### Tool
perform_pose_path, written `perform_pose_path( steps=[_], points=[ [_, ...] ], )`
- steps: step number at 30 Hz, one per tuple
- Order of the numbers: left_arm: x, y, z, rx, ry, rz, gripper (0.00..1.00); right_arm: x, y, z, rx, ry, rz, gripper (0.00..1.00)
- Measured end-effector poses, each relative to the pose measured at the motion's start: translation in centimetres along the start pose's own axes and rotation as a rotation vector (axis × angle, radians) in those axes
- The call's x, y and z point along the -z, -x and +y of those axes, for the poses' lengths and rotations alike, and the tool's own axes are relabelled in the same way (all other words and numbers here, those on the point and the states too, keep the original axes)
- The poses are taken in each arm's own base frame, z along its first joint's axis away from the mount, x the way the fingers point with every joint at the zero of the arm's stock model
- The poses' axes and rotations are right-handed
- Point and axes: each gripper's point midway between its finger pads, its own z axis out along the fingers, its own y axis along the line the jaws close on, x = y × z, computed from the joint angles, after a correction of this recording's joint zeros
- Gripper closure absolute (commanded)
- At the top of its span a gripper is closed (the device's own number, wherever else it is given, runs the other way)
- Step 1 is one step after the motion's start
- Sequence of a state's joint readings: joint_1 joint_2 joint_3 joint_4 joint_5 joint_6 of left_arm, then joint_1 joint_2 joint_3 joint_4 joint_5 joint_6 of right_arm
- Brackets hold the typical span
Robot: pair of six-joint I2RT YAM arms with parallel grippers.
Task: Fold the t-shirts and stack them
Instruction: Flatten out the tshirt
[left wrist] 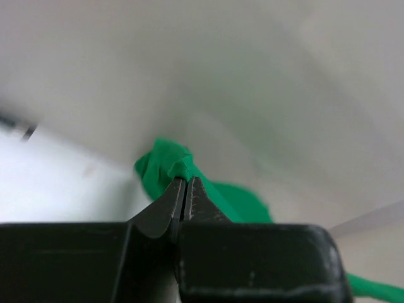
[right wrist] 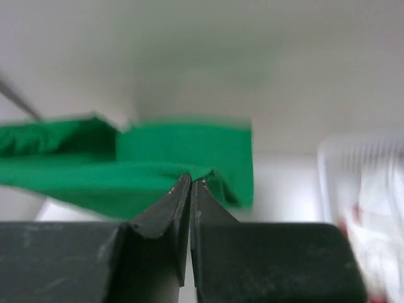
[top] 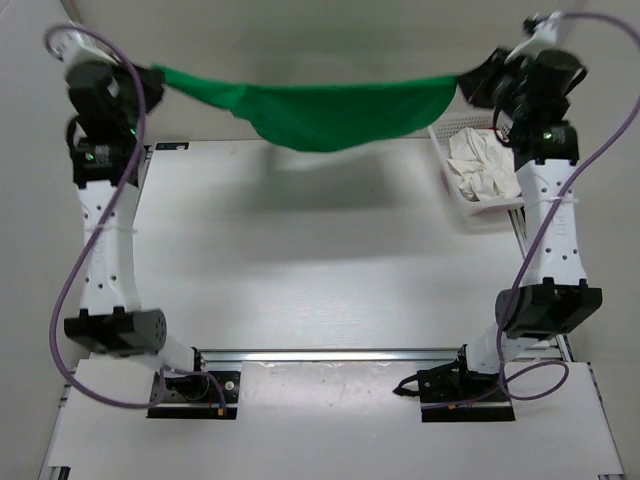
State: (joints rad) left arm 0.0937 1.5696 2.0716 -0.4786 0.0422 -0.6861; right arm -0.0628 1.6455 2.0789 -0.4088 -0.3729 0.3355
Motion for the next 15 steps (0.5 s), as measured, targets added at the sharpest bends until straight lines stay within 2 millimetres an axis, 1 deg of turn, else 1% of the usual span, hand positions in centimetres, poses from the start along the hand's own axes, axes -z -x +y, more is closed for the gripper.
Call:
perform_pose_path(
  steps=[2, 3, 4, 5, 7, 8, 9, 10, 11, 12, 13, 14, 15],
  points=[
    [1.5, -4.5, 2.9, -0.035, 0.096, 0.077, 1.0, 0.0, -5.9, -1.9, -0.023, -0.031, 0.113, 0.99],
    [2.4, -6.7, 4.2, -0.053, 0.118, 0.096, 1.0, 0.3, -9.5, -3.2, -0.045, -0.053, 0.175, 1.0],
    [3.9, -9.7, 6.5, -0.071, 0.172, 0.147, 1.0, 0.9, -13.9, -4.5, -0.076, -0.079, 0.252, 1.0],
    [5.8, -12.6, 9.3, -0.096, 0.238, 0.198, 1.0, 2.2, -18.7, -5.8, -0.114, -0.112, 0.341, 1.0],
    [9.2, -16.9, 14.2, -0.136, 0.347, 0.252, 1.0, 5.0, -26.4, -7.4, -0.187, -0.167, 0.486, 0.99],
    [11.2, -19.1, 16.6, -0.151, 0.399, 0.285, 1.0, 6.7, -29.8, -7.9, -0.222, -0.196, 0.553, 1.0],
    [13.5, -21.4, 19.2, -0.166, 0.455, 0.329, 1.0, 8.6, -32.8, -8.1, -0.261, -0.228, 0.616, 1.0],
    [15.1, -23.1, 20.9, -0.171, 0.487, 0.363, 1.0, 10.2, -35.1, -8.1, -0.29, -0.247, 0.659, 1.0],
    [17.1, -25.3, 23.1, -0.179, 0.525, 0.408, 1.0, 11.7, -36.8, -7.8, -0.319, -0.266, 0.691, 1.0],
    [18.5, -26.6, 24.4, -0.185, 0.554, 0.445, 1.0, 13.2, -38.3, -7.5, -0.349, -0.285, 0.718, 1.0],
    [20.4, -28.6, 26.1, -0.194, 0.588, 0.494, 1.0, 14.3, -39.4, -7.0, -0.371, -0.291, 0.725, 1.0],
    [21.2, -29.4, 26.7, -0.197, 0.6, 0.518, 1.0, 15.2, -40.2, -6.6, -0.386, -0.301, 0.733, 1.0],
    [22.3, -30.6, 27.1, -0.201, 0.603, 0.557, 1.0, 16.1, -40.9, -6.2, -0.405, -0.308, 0.734, 1.0]
  ],
)
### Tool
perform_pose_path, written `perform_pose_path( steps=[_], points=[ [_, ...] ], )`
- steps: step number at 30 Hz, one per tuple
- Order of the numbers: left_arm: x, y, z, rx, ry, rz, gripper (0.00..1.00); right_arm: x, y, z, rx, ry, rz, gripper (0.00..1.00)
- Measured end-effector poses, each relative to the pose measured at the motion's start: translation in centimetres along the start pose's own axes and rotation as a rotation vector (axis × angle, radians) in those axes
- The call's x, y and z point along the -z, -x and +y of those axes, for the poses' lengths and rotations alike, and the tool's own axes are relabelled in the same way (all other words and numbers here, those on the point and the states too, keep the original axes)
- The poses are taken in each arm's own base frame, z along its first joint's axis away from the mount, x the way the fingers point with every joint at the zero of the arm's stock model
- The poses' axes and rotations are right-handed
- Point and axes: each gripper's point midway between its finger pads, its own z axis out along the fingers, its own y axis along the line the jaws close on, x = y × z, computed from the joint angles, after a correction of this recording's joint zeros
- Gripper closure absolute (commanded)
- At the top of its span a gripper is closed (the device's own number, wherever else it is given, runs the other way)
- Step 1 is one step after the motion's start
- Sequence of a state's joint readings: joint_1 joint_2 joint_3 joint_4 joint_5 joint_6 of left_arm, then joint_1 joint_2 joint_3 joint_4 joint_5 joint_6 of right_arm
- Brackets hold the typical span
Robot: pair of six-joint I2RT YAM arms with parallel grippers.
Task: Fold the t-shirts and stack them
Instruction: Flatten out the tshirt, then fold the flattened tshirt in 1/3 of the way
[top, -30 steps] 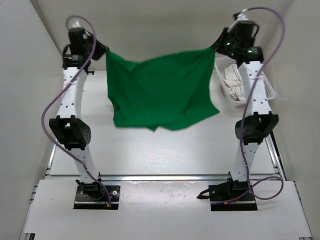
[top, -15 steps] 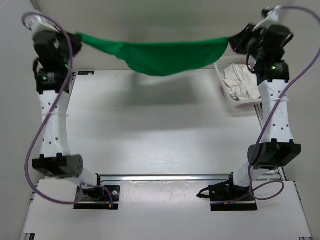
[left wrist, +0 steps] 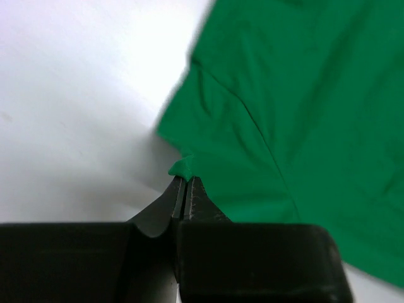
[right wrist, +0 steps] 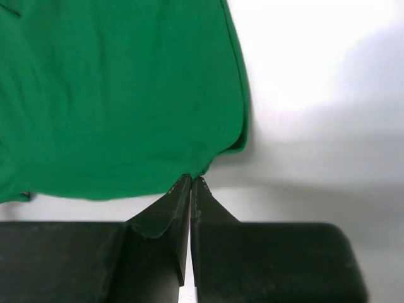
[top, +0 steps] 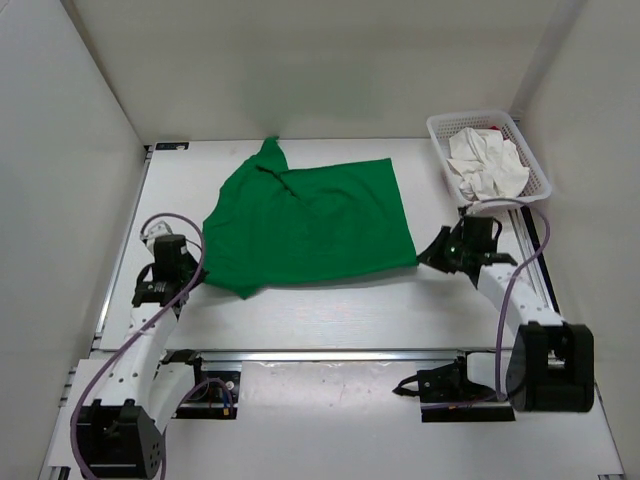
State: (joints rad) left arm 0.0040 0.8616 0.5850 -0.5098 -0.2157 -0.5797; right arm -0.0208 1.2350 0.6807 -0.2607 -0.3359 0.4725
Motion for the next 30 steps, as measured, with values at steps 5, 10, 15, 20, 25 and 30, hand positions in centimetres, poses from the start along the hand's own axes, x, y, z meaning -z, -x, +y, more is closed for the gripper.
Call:
perform_pose_path(
  steps=[5, 10, 15, 20, 25, 30],
  points=[
    [1.4, -3.6, -1.0, -0.018, -0.114, 0.114, 1.0, 1.2, -6.5, -2.5, -0.117, -0.015, 0.02, 1.0],
    [3.5, -5.7, -2.4, -0.043, -0.219, 0.2, 1.0, 3.1, -9.1, -4.2, -0.201, -0.029, -0.023, 1.0],
    [4.5, -6.7, -2.2, -0.046, -0.229, 0.261, 1.0, 4.4, -9.3, -2.0, -0.136, 0.038, -0.068, 1.0],
    [2.9, -4.3, -4.1, 0.045, -0.254, 0.275, 1.0, 3.3, -9.3, -2.8, -0.164, -0.038, 0.013, 1.0],
    [-1.3, -1.8, -6.9, 0.141, -0.247, 0.295, 1.0, 1.4, -4.9, -2.8, -0.185, -0.097, 0.031, 0.99],
    [-6.1, 1.5, -10.4, 0.19, -0.241, 0.292, 1.0, -1.3, 1.7, -0.8, -0.152, -0.067, -0.021, 1.0]
  ],
)
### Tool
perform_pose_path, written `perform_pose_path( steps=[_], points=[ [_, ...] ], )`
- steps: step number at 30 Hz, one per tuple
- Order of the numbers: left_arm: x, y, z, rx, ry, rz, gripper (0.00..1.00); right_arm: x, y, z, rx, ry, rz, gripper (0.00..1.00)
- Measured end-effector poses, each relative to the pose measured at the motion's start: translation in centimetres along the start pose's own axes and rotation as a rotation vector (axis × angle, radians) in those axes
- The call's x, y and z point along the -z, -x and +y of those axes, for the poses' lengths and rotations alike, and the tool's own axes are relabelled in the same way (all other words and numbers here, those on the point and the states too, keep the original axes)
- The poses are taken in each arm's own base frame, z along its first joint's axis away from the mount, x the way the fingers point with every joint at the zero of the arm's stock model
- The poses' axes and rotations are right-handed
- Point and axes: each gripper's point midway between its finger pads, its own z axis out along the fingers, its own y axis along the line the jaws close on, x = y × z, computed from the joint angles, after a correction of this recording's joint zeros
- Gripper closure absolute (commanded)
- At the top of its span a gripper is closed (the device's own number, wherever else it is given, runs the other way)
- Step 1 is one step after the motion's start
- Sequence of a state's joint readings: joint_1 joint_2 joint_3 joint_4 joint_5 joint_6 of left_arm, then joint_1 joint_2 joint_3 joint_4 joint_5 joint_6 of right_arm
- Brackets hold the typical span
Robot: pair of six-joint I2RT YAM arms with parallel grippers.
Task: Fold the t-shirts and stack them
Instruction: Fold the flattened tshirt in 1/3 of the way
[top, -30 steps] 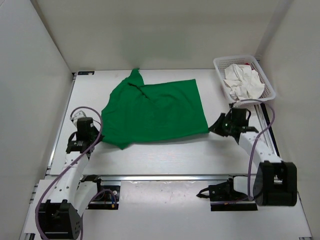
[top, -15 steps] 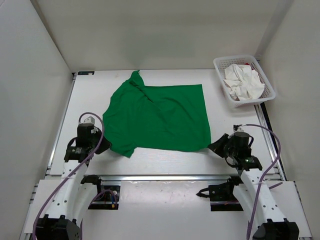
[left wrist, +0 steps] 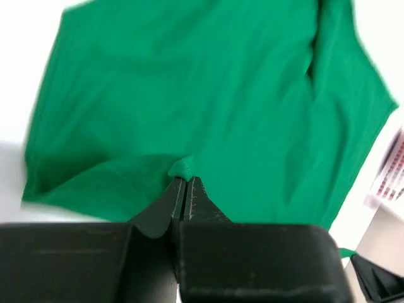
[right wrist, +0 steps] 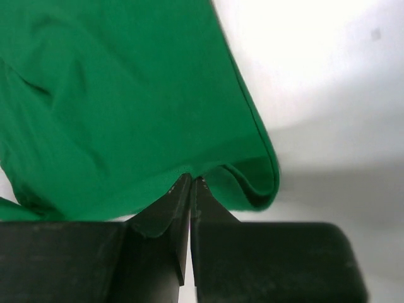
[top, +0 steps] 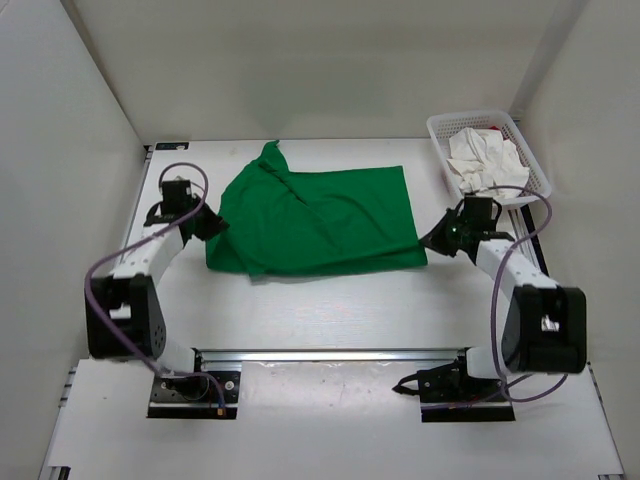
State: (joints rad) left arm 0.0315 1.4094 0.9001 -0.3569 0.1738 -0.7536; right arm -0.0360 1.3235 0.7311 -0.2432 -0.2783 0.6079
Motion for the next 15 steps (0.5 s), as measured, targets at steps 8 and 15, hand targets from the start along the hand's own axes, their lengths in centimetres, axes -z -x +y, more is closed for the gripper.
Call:
perform_pose_path(
  steps=[8, 15],
  points=[
    [-5.8, 4.4, -2.5, 0.007, 0.015, -0.019, 1.0, -4.6, 4.1, 0.6, -0.002, -0.005, 0.024, 1.0],
    [-9.2, 6.5, -4.0, -0.03, 0.027, -0.027, 0.95, -7.7, 5.0, 0.1, -0.004, -0.021, 0.065, 1.0]
  ],
)
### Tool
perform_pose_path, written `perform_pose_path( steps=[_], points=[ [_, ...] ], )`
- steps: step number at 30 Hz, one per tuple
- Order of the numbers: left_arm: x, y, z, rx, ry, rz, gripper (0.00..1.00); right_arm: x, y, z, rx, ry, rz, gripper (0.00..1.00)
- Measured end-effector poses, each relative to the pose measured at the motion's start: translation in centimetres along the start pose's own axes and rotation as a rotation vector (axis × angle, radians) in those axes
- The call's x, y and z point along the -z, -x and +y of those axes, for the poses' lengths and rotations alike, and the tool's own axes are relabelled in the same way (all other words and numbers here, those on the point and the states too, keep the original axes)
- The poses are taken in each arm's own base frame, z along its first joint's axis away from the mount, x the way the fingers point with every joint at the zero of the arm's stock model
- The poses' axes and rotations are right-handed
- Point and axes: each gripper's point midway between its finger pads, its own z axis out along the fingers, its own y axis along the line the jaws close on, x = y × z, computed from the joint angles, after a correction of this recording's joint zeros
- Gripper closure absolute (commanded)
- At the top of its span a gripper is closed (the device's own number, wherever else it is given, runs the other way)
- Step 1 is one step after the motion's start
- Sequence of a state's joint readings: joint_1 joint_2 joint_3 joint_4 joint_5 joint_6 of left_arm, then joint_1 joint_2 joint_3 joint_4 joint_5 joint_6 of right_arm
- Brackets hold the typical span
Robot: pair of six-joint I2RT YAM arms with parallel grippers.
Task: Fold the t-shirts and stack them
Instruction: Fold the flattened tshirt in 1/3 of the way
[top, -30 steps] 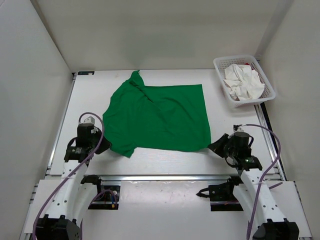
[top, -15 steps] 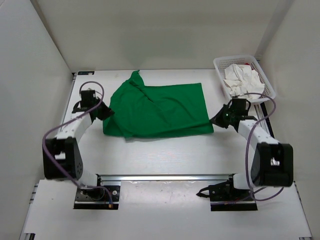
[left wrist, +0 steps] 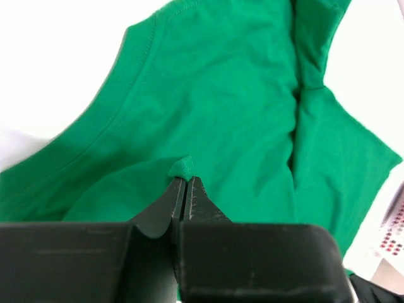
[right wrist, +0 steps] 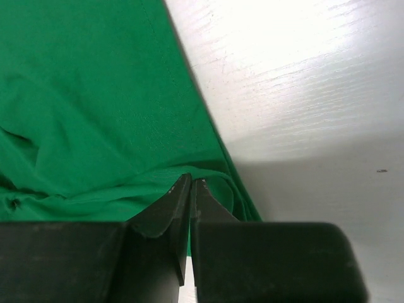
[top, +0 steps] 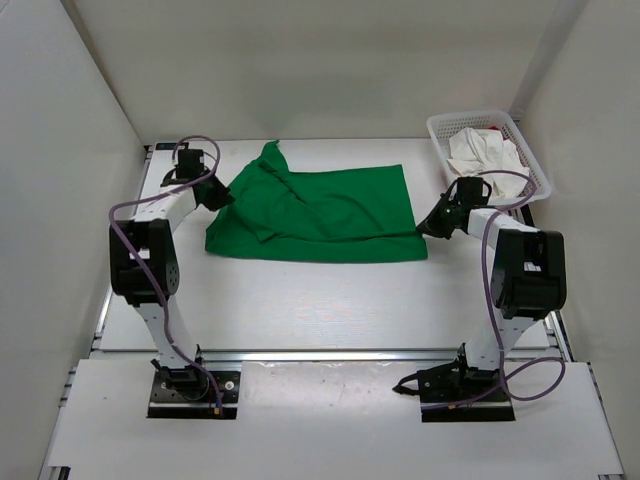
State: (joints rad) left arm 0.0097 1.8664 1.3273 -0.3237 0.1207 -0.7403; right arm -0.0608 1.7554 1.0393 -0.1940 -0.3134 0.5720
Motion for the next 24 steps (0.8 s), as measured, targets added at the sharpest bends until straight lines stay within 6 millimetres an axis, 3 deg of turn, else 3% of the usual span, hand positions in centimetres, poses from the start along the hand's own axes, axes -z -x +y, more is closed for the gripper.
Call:
perform_pose_path(
  steps=[3, 7, 9, 11, 15, 16, 17, 19, 20, 24],
  points=[
    [-1.7, -0.4, -0.5, -0.035, 0.017, 0.036, 0.79, -0.1, 0.0, -0.1, -0.001, -0.002, 0.002, 0.97],
    [-3.2, -1.0, -0.4, -0.073, 0.036, 0.078, 0.51, -0.1, 0.0, 0.0, 0.0, 0.002, 0.002, 0.69],
    [-2.8, -1.4, 0.4, -0.068, 0.043, 0.088, 0.49, 0.0, 0.1, 0.0, 0.004, 0.006, -0.001, 0.59],
    [-1.2, -1.5, 1.8, -0.049, 0.05, 0.081, 0.55, 0.4, 0.4, 0.1, 0.005, 0.008, -0.012, 0.56],
    [4.5, -1.2, 5.1, 0.011, 0.042, 0.007, 0.62, 2.9, 0.3, 0.3, 0.012, 0.036, -0.08, 0.57],
    [5.9, -1.3, 5.8, 0.027, 0.032, -0.02, 0.62, 3.8, -0.1, 0.4, 0.015, 0.048, -0.106, 0.65],
    [7.1, -1.7, 6.6, 0.04, 0.02, -0.043, 0.61, 4.8, -0.9, 0.2, 0.019, 0.055, -0.127, 0.82],
    [8.7, -3.5, 8.6, 0.065, 0.019, -0.053, 0.57, 6.0, -2.7, -0.2, 0.022, 0.07, -0.148, 0.95],
    [9.0, -4.7, 9.9, 0.083, 0.029, -0.044, 0.53, 6.3, -3.8, -0.7, 0.017, 0.07, -0.143, 0.95],
    [8.1, -8.6, 14.3, 0.149, 0.112, 0.046, 0.43, 5.9, -7.5, -3.1, -0.012, 0.042, -0.09, 0.69]
  ],
)
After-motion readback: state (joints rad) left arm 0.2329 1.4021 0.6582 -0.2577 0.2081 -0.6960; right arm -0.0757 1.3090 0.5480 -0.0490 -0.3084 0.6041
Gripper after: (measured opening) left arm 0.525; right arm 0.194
